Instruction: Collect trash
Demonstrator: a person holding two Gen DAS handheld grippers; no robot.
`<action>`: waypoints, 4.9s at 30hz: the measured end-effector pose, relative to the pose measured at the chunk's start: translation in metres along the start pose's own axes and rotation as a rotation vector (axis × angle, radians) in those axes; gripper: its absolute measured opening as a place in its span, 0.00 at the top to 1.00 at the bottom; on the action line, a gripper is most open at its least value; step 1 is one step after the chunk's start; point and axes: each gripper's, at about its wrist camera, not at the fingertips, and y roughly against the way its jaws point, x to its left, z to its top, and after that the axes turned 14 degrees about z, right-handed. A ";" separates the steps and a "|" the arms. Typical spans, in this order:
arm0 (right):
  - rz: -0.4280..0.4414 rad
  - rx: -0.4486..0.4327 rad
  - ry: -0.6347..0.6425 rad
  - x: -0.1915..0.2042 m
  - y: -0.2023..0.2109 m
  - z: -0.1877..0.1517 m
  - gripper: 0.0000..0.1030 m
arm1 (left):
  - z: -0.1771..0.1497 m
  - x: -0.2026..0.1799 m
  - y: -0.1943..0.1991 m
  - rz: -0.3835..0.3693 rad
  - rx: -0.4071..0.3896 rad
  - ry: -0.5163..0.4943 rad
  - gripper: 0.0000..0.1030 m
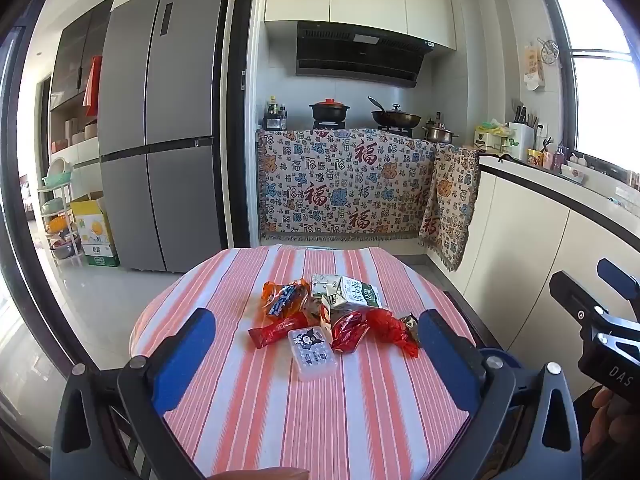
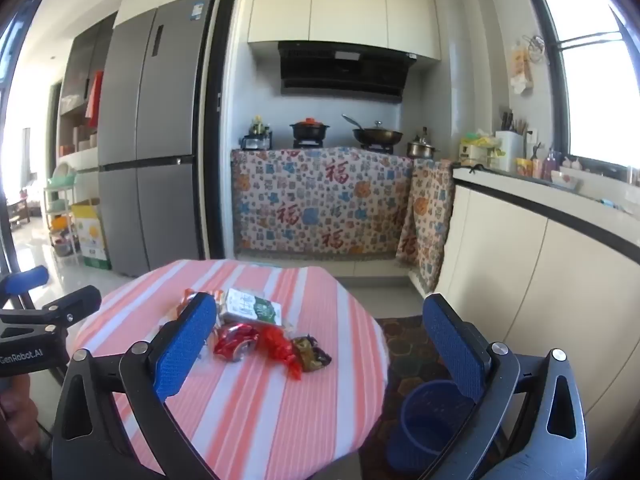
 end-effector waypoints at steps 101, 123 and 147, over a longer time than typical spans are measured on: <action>0.007 -0.023 -0.051 -0.003 0.000 -0.008 0.00 | -0.002 -0.002 0.001 -0.004 0.004 0.000 0.00; 0.014 0.004 -0.095 -0.007 -0.006 -0.012 0.00 | -0.010 -0.008 -0.002 -0.007 0.022 -0.004 0.00; 0.005 0.058 -0.098 -0.023 -0.037 -0.037 0.00 | -0.026 -0.019 -0.041 0.003 0.131 -0.032 0.00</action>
